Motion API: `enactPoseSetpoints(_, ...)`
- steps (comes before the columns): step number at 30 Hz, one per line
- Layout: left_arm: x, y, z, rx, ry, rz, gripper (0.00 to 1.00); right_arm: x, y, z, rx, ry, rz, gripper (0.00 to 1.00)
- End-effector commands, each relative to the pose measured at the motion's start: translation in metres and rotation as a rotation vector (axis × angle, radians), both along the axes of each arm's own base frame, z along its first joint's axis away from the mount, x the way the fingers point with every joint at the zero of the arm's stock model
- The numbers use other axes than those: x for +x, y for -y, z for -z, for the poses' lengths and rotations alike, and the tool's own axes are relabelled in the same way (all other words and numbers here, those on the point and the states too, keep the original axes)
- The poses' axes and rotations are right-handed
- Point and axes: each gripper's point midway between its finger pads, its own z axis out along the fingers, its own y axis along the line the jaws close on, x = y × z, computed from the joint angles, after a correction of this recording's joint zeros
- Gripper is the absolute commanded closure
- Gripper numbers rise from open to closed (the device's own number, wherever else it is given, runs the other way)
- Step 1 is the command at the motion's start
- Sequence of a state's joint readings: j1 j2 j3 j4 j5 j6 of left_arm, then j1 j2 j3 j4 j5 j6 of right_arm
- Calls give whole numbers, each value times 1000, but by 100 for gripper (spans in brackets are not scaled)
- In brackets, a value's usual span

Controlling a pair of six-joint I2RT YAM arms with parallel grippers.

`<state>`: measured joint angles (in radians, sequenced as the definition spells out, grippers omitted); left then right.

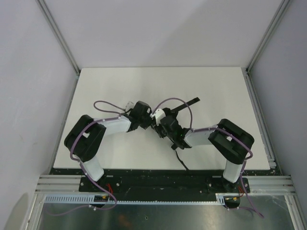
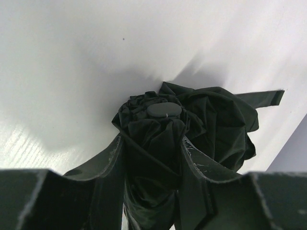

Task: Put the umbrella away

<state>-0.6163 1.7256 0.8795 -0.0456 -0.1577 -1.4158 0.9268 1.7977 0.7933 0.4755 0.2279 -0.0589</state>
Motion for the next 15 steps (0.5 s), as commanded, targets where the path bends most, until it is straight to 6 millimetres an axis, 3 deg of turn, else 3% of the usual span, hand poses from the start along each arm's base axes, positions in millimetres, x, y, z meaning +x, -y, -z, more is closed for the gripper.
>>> enactPoseSetpoints(1, -47, -19, 40, 146, -186, 144, 75, -51, 18, 76, 11, -496, -63, 100)
enactPoseSetpoints(5, -23, -12, 18, 85, -85, 175, 39, -64, 19, 96, 75, -716, -56, 100)
enactPoseSetpoints(8, -5, -11, -10, 63, 14, 217, 10, -71, 16, 103, 140, -874, -24, 100)
enactPoseSetpoints(10, 3, -16, -31, 75, 83, 227, 3, -69, 14, 105, 187, -960, 12, 100)
enactPoseSetpoints(15, 2, -43, -61, 57, 162, 181, 1, -59, 11, 101, 306, -1100, 78, 100)
